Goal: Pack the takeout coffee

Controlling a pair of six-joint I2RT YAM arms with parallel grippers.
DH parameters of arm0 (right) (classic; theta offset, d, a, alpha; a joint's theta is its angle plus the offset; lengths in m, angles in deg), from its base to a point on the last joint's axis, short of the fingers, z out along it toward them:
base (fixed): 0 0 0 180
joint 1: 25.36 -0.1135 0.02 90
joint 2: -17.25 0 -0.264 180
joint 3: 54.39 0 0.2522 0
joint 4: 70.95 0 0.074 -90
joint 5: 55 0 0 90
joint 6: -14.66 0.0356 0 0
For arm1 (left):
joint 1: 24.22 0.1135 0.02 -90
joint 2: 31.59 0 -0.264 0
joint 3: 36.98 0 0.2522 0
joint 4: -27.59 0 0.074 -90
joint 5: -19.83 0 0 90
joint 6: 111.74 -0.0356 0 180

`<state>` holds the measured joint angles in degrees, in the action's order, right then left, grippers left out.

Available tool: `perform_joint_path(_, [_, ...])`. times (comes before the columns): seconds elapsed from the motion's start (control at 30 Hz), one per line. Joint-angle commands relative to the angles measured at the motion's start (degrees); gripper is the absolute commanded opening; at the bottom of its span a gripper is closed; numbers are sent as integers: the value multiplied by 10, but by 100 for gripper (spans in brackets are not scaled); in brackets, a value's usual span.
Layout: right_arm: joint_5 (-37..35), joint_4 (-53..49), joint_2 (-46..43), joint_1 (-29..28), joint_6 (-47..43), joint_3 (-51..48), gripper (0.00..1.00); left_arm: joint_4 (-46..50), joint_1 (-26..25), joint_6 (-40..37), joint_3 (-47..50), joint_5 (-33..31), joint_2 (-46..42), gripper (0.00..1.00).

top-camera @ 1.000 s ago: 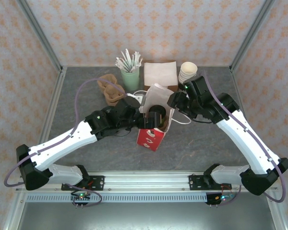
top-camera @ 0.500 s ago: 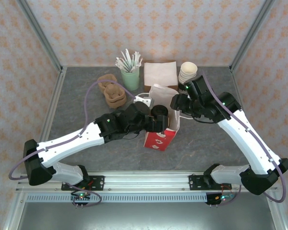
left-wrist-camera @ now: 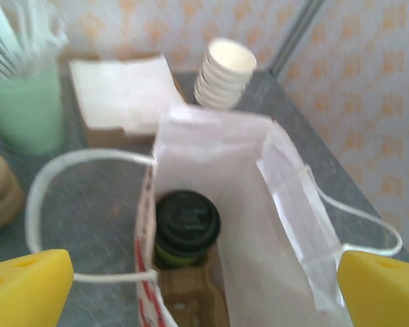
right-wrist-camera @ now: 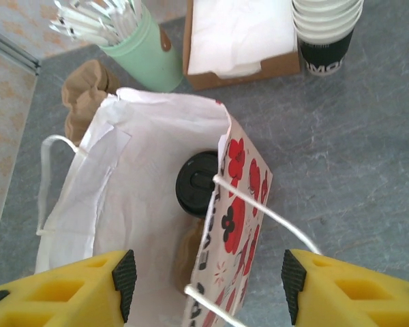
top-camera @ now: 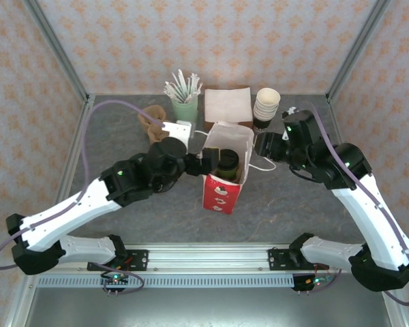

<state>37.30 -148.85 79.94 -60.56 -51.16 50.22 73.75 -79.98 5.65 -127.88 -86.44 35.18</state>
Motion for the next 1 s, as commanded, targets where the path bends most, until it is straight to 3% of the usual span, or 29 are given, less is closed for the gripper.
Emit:
perform_joint_path(0.0, [-33,31,-27,4,-24,-16,61,-21,35,-54,-7,-78,-24,100])
perform_joint_path(0.33, [-69,56,-117,4,-15,-103,63,-63,208,-81,-58,2,55,100])
perform_joint_path(0.63, [-92,35,-141,3,6,-137,58,-27,295,-40,-193,56,211,97])
perform_joint_path(0.73, [-91,32,-148,4,10,-149,58,-29,313,-35,-227,80,258,91])
perform_joint_path(0.83, [-86,31,-161,3,16,-159,57,-35,325,-50,-269,128,309,74])
perform_joint_path(0.97, [-71,34,-179,4,26,-173,55,0,329,-68,-348,150,378,59])
